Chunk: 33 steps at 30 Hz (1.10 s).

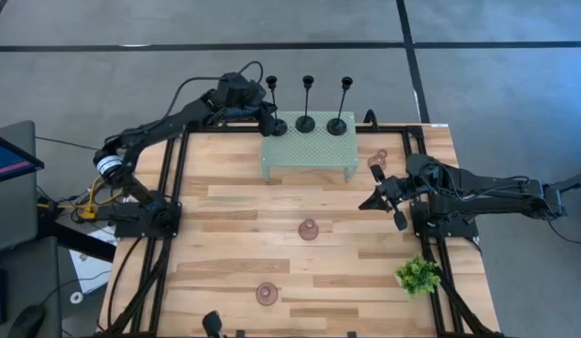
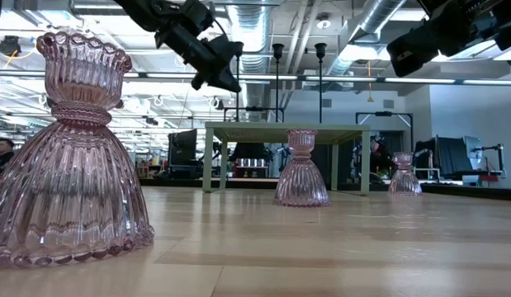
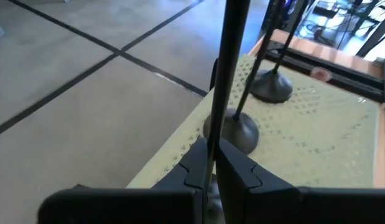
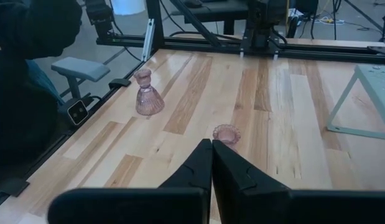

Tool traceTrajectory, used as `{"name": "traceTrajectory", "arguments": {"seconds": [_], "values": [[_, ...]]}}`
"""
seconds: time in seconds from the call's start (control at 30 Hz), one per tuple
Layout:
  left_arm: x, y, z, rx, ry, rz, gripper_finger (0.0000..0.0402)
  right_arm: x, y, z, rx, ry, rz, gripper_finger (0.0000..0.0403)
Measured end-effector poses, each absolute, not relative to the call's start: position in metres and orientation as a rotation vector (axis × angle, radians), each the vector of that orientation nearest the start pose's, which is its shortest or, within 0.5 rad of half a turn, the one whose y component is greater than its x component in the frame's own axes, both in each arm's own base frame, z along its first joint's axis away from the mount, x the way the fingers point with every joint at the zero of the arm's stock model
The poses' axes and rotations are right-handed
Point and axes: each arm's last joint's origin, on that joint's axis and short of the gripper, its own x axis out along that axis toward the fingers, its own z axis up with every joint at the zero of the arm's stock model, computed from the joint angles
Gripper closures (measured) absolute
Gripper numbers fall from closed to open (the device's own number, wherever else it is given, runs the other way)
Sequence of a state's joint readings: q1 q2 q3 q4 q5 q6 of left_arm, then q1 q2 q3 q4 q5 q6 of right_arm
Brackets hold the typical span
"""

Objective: Pick & Place candle stick holders
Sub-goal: Put the black candle holder on the shelf

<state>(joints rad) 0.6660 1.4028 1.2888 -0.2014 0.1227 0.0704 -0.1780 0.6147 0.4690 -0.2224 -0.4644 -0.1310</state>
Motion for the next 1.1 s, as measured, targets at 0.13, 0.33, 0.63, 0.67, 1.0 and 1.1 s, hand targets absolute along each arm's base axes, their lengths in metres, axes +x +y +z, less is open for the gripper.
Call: {"name": "traceTrajectory", "arguments": {"seconds": [0.13, 0.33, 0.63, 0.67, 1.0, 1.1], "values": [[0.2564, 0.1970, 0.3619, -0.054, 0.312, 0.527, 0.0385, 0.1429, -0.0126, 0.2458, -0.012, 0.331, 0.304, 0.0403], [0.2573, 0.1961, 0.3626, -0.050, 0.305, 0.524, 0.0383, 0.1428, -0.0126, 0.2458, -0.012, 0.332, 0.304, 0.0403], [0.2568, 0.1953, 0.3632, -0.048, 0.301, 0.526, 0.0352, 0.1428, -0.0126, 0.2457, -0.012, 0.332, 0.304, 0.0403], [0.2570, 0.1952, 0.3634, -0.046, 0.298, 0.525, 0.0350, 0.1428, -0.0126, 0.2457, -0.012, 0.332, 0.304, 0.0403], [0.2573, 0.1953, 0.3644, -0.039, 0.289, 0.525, 0.0319, 0.1428, -0.0126, 0.2458, -0.012, 0.332, 0.304, 0.0403], [0.2568, 0.1950, 0.3651, -0.038, 0.287, 0.526, 0.0308, 0.1428, -0.0126, 0.2458, -0.012, 0.332, 0.304, 0.0403]]}}
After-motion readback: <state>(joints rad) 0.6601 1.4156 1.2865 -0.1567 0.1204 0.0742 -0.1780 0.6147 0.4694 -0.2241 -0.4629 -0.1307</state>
